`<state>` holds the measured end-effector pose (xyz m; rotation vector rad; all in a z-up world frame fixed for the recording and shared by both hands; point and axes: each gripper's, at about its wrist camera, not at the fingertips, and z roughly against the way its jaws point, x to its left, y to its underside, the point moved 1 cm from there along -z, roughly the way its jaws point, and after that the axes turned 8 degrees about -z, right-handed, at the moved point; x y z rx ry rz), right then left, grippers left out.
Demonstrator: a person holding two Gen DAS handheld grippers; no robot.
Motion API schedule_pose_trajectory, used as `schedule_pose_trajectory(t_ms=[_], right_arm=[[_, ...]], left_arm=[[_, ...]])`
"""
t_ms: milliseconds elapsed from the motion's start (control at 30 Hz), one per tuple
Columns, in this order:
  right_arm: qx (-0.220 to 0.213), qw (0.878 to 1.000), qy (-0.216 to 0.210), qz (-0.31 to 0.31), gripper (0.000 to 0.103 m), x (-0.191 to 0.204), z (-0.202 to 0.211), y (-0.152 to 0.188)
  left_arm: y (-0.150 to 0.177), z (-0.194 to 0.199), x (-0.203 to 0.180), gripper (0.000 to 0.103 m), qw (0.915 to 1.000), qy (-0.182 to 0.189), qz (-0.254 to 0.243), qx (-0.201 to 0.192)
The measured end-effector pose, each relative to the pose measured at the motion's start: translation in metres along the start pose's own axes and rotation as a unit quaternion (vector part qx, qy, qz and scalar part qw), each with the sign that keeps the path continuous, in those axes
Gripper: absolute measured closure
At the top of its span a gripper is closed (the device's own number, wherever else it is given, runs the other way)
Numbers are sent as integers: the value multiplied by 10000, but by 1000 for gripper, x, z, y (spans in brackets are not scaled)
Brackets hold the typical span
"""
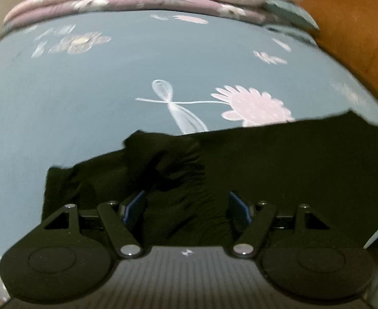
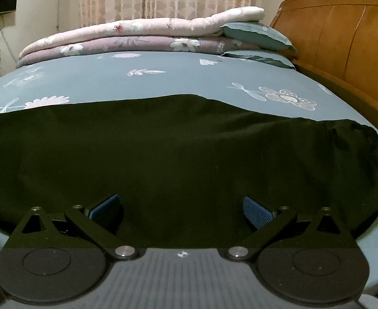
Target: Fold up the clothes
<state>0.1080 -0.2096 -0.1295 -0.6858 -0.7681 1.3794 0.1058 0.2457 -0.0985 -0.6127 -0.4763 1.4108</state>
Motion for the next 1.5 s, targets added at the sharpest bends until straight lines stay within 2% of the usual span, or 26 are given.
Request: schedule_pose_trajectory(t_ms=[167, 633, 767, 833, 900, 967, 1033, 1067, 1267, 1500], right_arm=[[39, 10000, 53, 11, 0, 2, 0, -1], [84, 9999, 80, -64, 0, 5, -3, -3], [79, 9999, 73, -65, 0, 4, -4, -3], [75, 9999, 78, -62, 0, 4, -4, -3], [70, 9999, 78, -64, 0, 4, -4, -3], [62, 9999, 79, -65, 0, 4, -4, -2], [52, 9999, 79, -67, 0, 5, -4, -2], [47, 9999, 80, -68, 0, 5, -4, -2], [28, 10000, 67, -61, 0, 4, -4, 0], [-16, 10000, 26, -82, 0, 3, -5, 1]], left_arm=[[11, 6, 20, 28, 9996, -127, 265, -32], [18, 52, 60, 28, 9938, -567, 807, -509], [21, 63, 52, 28, 9911, -242, 984, -860], [22, 64, 38, 25, 9926, -71, 803, -903], [24, 58, 20, 21, 9963, 63, 466, -717], [27, 47, -1, 21, 9989, -52, -20, -463], [29, 35, -20, 21, 9979, -273, -521, -288], [30, 34, -20, 21, 9976, -354, -540, -261], [39, 44, -1, 21, 9968, -757, -123, -222], [49, 55, 22, 21, 9917, -1224, 364, -175]])
